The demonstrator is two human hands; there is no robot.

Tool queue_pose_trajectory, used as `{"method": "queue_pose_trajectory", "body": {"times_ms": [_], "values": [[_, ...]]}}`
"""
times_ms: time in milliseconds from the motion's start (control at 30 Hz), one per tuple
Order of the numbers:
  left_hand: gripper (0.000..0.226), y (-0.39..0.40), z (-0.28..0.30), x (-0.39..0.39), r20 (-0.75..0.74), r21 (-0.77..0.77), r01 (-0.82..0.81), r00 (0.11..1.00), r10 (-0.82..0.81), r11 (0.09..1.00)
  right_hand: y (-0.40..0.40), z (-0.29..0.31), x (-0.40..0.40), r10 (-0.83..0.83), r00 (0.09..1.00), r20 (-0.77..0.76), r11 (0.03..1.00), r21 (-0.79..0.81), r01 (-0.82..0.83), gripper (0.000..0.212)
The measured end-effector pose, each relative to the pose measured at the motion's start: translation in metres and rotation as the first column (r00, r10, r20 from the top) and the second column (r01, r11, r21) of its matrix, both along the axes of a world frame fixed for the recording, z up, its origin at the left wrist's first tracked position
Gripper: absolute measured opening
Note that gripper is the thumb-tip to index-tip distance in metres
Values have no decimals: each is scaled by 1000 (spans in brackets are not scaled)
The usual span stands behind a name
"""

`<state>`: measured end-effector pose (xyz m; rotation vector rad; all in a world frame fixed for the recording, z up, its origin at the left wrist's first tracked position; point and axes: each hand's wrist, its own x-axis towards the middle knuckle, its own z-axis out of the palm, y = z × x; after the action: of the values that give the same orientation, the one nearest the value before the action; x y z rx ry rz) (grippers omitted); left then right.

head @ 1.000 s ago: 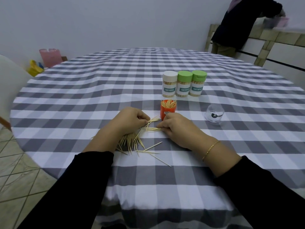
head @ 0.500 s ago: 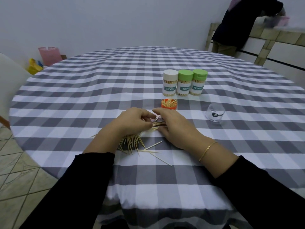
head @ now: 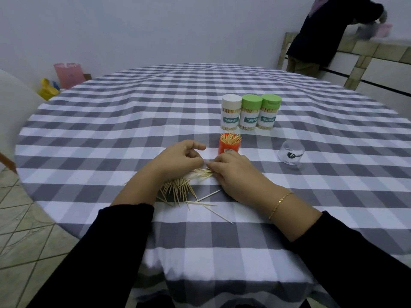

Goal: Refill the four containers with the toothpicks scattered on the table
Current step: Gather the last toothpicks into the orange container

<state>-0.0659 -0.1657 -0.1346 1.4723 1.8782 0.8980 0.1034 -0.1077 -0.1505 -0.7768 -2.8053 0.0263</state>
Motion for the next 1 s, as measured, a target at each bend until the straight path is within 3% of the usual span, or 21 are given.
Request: {"method": "queue_pose_trajectory", "body": {"times_ms": [133, 267, 433, 567, 700, 1000], "values": [[24, -4, 3, -4, -10, -39, 7, 1000, -7, 999, -1, 4, 3, 12, 997, -80, 993, -115, -21, 36], [26, -6, 4, -8, 25, -86, 52, 998, -50, 995, -2, 6, 5, 40, 987, -158, 986, -155, -65, 31], [27, -7, 5, -7, 50, -25, 38, 998, -37, 999, -4, 6, 2, 31, 974, -225, 970, -229, -83, 36], [26, -8, 3, -11, 18, 14, -16, 1000, 16, 1000, -4, 5, 5, 19, 985, -172, 984, -171, -49, 43], [30, -9, 3, -12, -17, -34, 16, 1000, -17, 999, -6, 6, 3, 34, 995, -95, 990, -130, -46, 36], [25, -9, 3, -2, -6, 6, 65, 998, -65, 998, -4, 8, 3, 30, 986, -163, 988, -142, -54, 30]]}}
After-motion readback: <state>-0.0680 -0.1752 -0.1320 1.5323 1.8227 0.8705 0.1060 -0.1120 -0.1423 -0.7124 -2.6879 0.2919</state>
